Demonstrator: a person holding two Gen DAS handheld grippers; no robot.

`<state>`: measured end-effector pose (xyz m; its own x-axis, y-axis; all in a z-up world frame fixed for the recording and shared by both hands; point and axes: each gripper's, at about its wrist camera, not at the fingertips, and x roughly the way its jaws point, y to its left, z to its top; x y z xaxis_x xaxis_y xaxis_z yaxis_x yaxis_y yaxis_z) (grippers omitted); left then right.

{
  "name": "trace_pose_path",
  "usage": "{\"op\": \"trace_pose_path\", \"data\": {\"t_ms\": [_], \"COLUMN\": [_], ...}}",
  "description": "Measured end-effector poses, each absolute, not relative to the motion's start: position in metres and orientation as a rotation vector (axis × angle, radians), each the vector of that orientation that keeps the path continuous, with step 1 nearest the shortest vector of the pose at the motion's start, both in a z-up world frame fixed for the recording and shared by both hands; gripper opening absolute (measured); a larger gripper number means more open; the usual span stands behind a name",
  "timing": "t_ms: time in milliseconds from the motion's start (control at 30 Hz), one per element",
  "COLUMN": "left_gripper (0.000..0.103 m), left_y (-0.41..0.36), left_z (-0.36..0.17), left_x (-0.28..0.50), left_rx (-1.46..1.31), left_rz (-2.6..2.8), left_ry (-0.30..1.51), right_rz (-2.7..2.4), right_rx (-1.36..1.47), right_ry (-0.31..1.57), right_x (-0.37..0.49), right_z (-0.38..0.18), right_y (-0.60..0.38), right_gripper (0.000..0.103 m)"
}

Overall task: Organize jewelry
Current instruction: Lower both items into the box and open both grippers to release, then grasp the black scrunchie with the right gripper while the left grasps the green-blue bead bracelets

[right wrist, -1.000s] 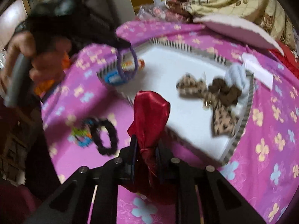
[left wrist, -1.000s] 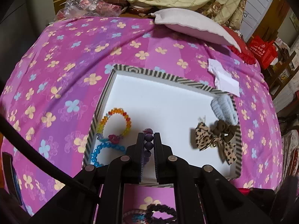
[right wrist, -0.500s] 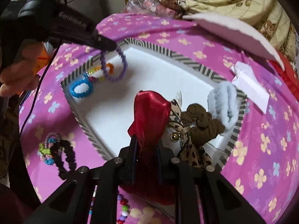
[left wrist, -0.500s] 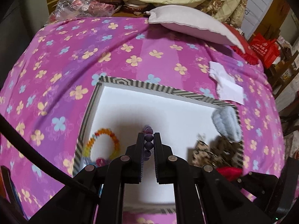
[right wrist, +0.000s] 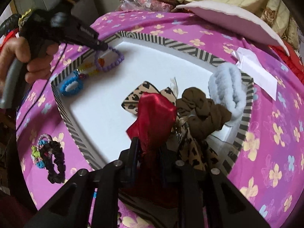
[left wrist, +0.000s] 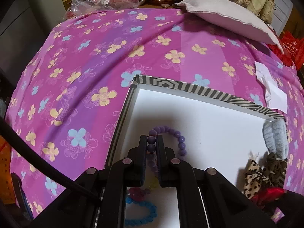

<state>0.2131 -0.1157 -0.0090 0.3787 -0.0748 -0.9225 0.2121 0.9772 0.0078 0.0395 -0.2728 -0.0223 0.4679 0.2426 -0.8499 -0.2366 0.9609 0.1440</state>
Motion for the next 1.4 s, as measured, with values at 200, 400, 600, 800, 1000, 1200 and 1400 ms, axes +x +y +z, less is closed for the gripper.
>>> {"op": "trace_pose_path", "data": {"t_ms": [200, 400, 600, 800, 1000, 1200, 1400], "left_gripper": [0.010, 0.024, 0.029, 0.029, 0.029, 0.033, 0.033], "left_y": [-0.115, -0.110, -0.102, -0.093, -0.081, -0.066, -0.051], "left_z": [-0.011, -0.009, 0.001, 0.021, 0.036, 0.046, 0.036], "left_x": [0.213, 0.209, 0.196, 0.170, 0.138, 0.091, 0.060], "left_rx": [0.127, 0.091, 0.063, 0.066, 0.045, 0.031, 0.011], "left_rz": [-0.175, -0.179, -0.179, -0.188, -0.232, -0.303, -0.330], "left_ry": [1.158, 1.156, 1.131, 1.079, 1.062, 1.073, 1.120], "right_rz": [0.286, 0.244, 0.185, 0.168, 0.180, 0.226, 0.285], "right_rx": [0.046, 0.055, 0.122, 0.173, 0.159, 0.103, 0.051], "right_ry": [0.960, 0.887, 0.835, 0.770, 0.784, 0.835, 0.879], "right_x": [0.028, 0.011, -0.003, -0.023, -0.048, -0.076, -0.092], "right_z": [-0.002, 0.012, 0.022, 0.030, 0.033, 0.029, 0.020], "right_y": [-0.275, -0.275, -0.286, -0.294, -0.287, -0.263, -0.231], "right_gripper": [0.045, 0.047, 0.053, 0.053, 0.065, 0.065, 0.059]}}
